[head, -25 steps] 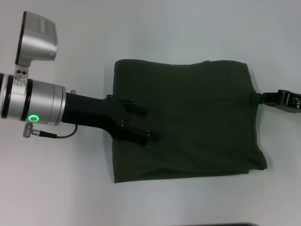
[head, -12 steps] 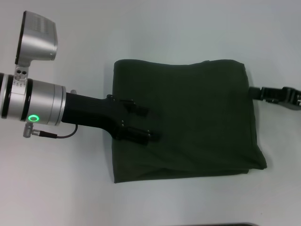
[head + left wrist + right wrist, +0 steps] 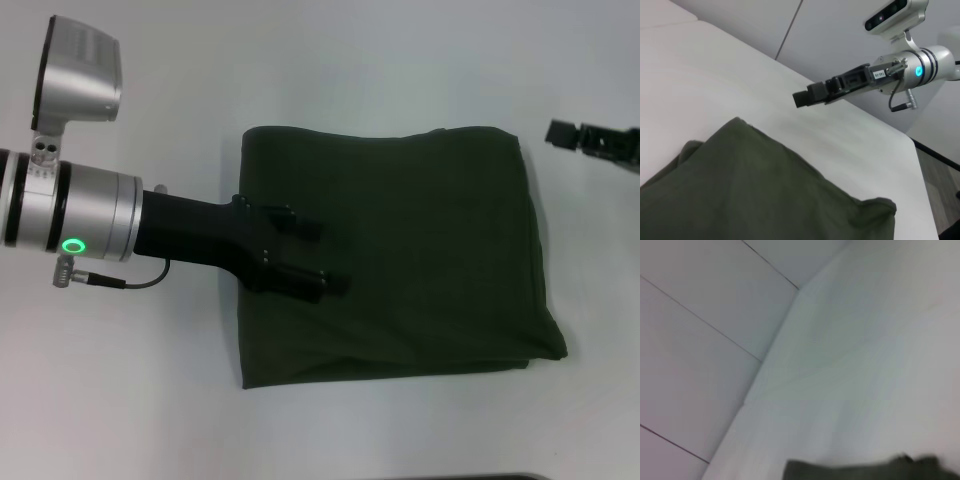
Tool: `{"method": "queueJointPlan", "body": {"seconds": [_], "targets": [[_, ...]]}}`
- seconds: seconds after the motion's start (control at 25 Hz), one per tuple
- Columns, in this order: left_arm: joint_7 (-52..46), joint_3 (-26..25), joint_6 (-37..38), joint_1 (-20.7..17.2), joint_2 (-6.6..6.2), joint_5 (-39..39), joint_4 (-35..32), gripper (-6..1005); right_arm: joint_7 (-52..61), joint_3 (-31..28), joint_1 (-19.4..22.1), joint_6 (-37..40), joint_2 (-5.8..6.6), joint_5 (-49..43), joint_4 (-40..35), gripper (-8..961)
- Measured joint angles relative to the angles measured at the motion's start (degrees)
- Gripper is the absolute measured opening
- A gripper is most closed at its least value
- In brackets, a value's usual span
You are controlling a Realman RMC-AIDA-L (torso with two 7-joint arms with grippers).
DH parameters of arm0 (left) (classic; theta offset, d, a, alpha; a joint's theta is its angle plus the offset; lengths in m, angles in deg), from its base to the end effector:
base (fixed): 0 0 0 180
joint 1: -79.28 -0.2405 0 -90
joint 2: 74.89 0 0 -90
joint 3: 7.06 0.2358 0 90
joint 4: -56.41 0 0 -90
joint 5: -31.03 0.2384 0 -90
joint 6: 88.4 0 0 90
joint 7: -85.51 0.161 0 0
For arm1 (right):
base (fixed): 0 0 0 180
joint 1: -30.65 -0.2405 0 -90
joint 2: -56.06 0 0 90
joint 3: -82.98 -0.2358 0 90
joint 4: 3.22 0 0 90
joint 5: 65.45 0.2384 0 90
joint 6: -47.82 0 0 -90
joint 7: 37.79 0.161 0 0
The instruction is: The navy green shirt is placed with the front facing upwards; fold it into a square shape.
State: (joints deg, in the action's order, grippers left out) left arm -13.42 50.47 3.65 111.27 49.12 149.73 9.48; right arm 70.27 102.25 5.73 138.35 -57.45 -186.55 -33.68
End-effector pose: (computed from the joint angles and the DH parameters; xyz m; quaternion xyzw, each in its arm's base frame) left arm -0.1980 0.3296 -0.0584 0.9567 0.2474 0.1501 0.0316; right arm 0.3395 0.3188 0.0484 -0.7605 0.5446 0.3200 0.1506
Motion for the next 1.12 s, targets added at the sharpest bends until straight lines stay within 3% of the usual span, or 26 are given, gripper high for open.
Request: {"method": "queueJointPlan", "body": {"seconds": [0.32, 0.64, 0.76, 1.12], "targets": [[0.25, -0.31, -1.42, 0.39, 0.00, -0.72, -0.09, 900, -0.54, 3.36, -4.72, -4.94, -1.82, -0.07, 0.69, 373], [0.31, -0.41, -2.12, 0.42, -0.07, -0.72, 0.14, 900, -3.63, 6.10, -6.32, -8.10, -4.14, -0.05, 0.79, 142], [0.32, -0.40, -2.14, 0.13, -0.13, -0.71, 0.33, 901, -3.75, 8.16, -6.37, -9.33, -4.34, -0.08, 0.86, 43], [0.33, -0.13, -2.17, -0.21, -0.07, -0.70, 0.55, 901, -3.13, 12.88, -6.06, -15.01, -4.31, -0.11, 1.85, 20]]}}
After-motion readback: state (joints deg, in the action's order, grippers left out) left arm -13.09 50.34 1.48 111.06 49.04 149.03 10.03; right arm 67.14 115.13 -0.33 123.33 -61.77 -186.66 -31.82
